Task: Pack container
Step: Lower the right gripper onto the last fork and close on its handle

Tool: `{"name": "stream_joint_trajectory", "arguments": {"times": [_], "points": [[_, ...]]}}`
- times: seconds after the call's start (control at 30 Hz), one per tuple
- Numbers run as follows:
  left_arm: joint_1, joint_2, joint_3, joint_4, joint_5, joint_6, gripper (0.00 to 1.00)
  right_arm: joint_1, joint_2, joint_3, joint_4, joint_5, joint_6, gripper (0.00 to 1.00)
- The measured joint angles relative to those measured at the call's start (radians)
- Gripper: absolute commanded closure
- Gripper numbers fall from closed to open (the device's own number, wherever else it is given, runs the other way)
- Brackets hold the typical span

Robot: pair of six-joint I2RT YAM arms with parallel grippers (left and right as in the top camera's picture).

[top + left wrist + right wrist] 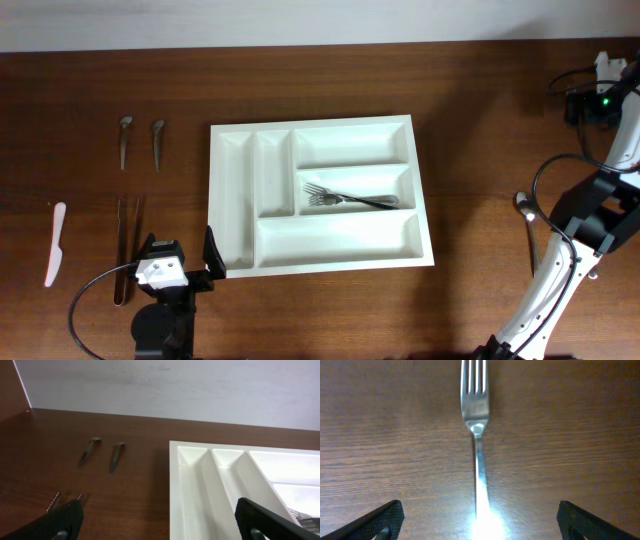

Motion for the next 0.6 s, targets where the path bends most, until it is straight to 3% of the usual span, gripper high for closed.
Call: {"name": "stream_joint_trajectory", "arguments": {"times": [0.6], "points": [[0.000,0.000,0.000,0.000,0.000,0.000,0.01,0.000,0.006,-0.078,0.076,-0.026,0.050,0.01]]}}
